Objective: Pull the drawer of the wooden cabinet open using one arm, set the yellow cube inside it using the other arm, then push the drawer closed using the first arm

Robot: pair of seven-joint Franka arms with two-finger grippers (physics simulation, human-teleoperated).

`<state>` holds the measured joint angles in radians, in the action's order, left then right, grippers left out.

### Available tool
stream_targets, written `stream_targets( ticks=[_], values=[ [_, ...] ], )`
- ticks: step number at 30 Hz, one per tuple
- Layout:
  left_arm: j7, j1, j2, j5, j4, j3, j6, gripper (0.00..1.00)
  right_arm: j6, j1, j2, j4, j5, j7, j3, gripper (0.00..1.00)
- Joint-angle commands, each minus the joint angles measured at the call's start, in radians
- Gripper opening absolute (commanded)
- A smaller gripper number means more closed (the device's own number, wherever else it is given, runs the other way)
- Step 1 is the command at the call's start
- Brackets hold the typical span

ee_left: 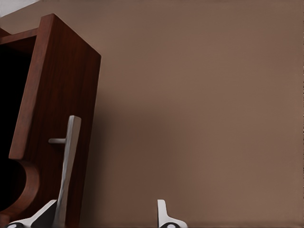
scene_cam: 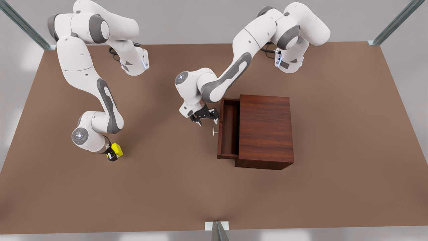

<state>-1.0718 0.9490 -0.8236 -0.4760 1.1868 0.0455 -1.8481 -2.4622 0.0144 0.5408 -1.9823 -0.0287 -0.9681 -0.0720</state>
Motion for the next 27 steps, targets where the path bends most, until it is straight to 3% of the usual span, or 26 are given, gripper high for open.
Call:
stream_targets(
  ticks=[1,4,5,6,9,19,27],
  values=[
    [-0.037,0.002,0.001,0.0,-0.001,0.001,0.0,1.0,-0.004,-0.001,-0.001,0.0,0.0,-0.006,0.0,0.85],
    [-0.043,0.007,-0.011,0.0,-0.015,0.001,0.0,1.0,-0.003,-0.001,-0.001,0.0,0.0,-0.003,0.0,0.73],
    [-0.043,0.008,-0.011,0.002,-0.016,0.001,0.0,1.0,-0.001,-0.001,-0.001,0.0,0.0,0.002,0.0,0.71],
    [-0.045,0.008,-0.014,0.004,-0.019,0.001,0.0,1.0,-0.001,-0.001,-0.001,0.0,0.0,0.0,0.0,0.76],
    [-0.057,0.016,-0.014,0.004,-0.024,0.001,0.0,1.0,-0.001,-0.002,-0.001,0.002,0.0,-0.009,0.0,0.66],
    [-0.057,0.024,-0.012,0.007,-0.039,0.002,0.01,1.0,0.012,-0.004,-0.044,0.007,-0.01,-0.011,0.0,0.66],
    [0.012,0.021,0.107,0.126,-0.122,0.076,0.265,1.0,0.069,-0.007,-0.064,0.034,-0.01,-0.009,-0.005,0.65]
  ],
)
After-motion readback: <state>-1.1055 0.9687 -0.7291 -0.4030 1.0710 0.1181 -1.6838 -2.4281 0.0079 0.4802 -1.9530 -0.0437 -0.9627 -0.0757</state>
